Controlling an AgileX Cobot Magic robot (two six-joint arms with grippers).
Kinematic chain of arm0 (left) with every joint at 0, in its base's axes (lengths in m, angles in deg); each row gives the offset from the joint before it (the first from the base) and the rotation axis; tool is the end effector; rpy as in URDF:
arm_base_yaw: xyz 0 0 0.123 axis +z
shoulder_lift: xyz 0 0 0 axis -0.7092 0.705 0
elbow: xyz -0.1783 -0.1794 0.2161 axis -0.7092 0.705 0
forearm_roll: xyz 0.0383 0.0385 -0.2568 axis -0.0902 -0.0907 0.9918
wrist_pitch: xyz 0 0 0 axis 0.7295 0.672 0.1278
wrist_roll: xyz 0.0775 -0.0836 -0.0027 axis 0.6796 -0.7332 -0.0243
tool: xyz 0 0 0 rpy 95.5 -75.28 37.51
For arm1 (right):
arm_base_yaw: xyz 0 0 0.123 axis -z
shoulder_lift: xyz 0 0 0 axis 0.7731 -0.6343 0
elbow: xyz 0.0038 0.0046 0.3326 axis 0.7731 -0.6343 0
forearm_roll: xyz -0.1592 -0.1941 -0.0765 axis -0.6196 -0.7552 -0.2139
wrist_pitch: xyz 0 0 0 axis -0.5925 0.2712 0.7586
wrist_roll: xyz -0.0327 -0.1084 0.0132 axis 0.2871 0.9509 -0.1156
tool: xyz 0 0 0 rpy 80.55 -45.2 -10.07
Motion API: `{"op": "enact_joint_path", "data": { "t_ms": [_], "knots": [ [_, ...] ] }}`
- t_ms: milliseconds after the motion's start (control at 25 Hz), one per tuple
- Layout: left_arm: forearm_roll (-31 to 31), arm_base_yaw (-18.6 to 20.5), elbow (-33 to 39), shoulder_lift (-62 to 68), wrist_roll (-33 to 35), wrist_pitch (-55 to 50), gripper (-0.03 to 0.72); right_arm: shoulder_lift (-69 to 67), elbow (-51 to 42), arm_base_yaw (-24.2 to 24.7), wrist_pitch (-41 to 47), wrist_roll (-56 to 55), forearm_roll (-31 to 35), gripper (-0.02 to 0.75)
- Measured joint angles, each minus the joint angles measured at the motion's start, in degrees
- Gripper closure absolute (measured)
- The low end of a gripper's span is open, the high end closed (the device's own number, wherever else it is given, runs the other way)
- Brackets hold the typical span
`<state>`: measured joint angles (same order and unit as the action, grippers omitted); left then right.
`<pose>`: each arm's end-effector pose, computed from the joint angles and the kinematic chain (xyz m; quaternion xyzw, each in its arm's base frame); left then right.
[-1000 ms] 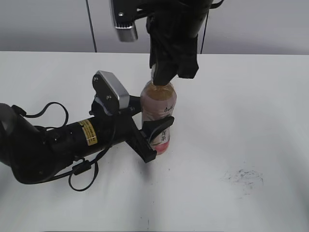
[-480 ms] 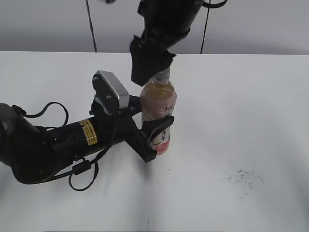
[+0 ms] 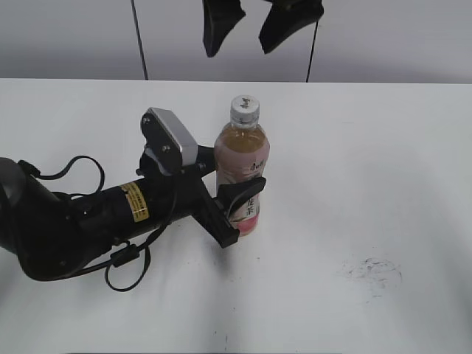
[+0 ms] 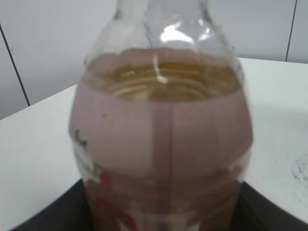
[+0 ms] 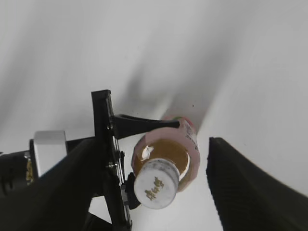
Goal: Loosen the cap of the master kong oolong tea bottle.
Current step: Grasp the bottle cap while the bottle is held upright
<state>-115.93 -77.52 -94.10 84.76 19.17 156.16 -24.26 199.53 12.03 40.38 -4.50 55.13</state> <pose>0.3015 -0.2503 0.1343 0.3983 0.6404 -0.2959 0.5862 0.3482 0.2879 0.3788 -0.2367 0.9407 0.1318 0.2044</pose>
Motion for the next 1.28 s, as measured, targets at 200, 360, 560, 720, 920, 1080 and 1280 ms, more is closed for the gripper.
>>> {"op": "enact_joint_path", "data": {
  "t_ms": [200,360,560,720,920,1080,1280],
  "knots": [
    [0.0,0.0,0.0,0.0,0.0,0.0,0.303,0.17,-7.53,0.0,0.06,-0.82,0.87,0.206],
    [0.0,0.0,0.0,0.0,-0.1,0.0,0.303,0.17,-9.28,0.0,0.3,-0.89,1.87,0.242],
    [0.0,0.0,0.0,0.0,-0.1,-0.05,0.303,0.17,-9.28,0.0,0.13,3.1,2.41,0.477],
    [-0.05,0.0,0.0,0.0,-0.1,-0.05,0.303,0.17,-9.28,-0.06,0.07,18.77,2.47,0.471],
    [-0.11,0.0,0.0,0.0,0.02,0.0,0.303,0.23,-9.28,-0.06,0.07,55.11,2.94,0.471],
    [-0.16,0.0,0.0,0.0,0.08,0.0,0.303,0.23,-9.28,-0.06,0.07,74.97,3.15,0.471],
    [-0.16,0.0,0.0,0.0,0.08,0.0,0.303,0.23,-9.28,-0.06,0.07,77.47,3.64,0.442]
  ]
}}
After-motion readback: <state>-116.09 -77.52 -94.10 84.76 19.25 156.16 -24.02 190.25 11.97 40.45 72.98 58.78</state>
